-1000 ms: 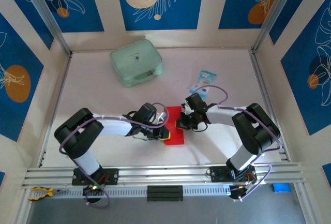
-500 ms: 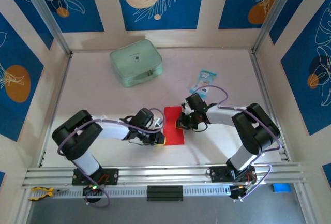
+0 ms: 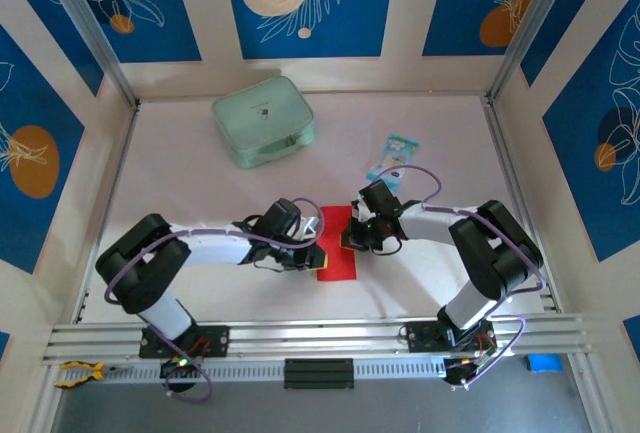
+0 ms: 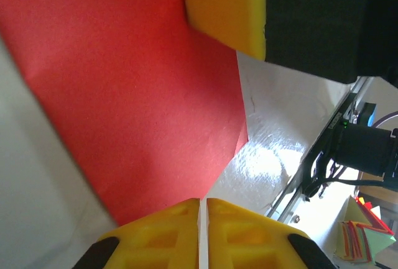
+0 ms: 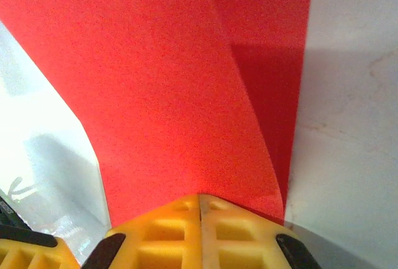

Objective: Fold a paper plane with a square sheet of paper (pick it up from the middle)
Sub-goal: First fold the square sheet of paper in half at the center of the table.

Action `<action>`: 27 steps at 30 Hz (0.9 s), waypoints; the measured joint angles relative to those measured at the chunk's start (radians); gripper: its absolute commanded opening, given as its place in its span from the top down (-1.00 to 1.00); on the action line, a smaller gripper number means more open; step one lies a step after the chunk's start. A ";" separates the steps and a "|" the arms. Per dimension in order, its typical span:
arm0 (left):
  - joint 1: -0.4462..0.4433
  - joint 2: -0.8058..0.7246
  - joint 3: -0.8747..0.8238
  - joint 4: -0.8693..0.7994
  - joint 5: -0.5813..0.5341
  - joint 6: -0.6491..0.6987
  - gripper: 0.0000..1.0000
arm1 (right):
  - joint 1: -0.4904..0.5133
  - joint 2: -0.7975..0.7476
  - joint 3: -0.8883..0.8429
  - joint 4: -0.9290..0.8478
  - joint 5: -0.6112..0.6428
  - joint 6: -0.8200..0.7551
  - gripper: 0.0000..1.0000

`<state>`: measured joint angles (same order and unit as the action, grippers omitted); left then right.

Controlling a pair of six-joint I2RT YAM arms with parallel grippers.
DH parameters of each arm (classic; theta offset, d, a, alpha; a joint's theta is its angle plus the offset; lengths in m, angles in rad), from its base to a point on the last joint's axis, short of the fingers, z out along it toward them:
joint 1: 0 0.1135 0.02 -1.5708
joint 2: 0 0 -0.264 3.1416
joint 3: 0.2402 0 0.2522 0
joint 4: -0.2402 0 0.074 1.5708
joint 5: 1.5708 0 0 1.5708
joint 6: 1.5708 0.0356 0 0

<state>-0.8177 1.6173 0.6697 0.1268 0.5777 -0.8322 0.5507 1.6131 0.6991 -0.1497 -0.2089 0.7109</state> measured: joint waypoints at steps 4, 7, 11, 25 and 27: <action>-0.008 0.058 -0.001 0.006 0.006 0.000 0.78 | 0.000 0.000 0.000 0.000 0.000 0.000 0.97; -0.012 0.076 -0.009 0.007 0.009 0.007 0.78 | 0.000 0.000 0.000 0.000 0.000 0.000 0.97; -0.013 0.071 -0.019 0.011 0.008 0.033 0.78 | 0.000 0.000 0.000 0.000 0.000 0.000 0.97; -0.074 -0.018 -0.012 -0.198 -0.076 0.111 0.79 | 0.000 0.000 0.002 -0.004 0.000 -0.004 0.97; -0.092 -0.034 0.014 -0.263 -0.114 0.125 0.80 | 0.000 0.000 0.002 -0.005 0.000 -0.004 0.97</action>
<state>-0.9096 1.5837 0.6842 -0.1364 0.4637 -0.7074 0.5507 1.6131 0.7013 -0.1543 -0.2089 0.7067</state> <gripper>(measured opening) 0.104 0.053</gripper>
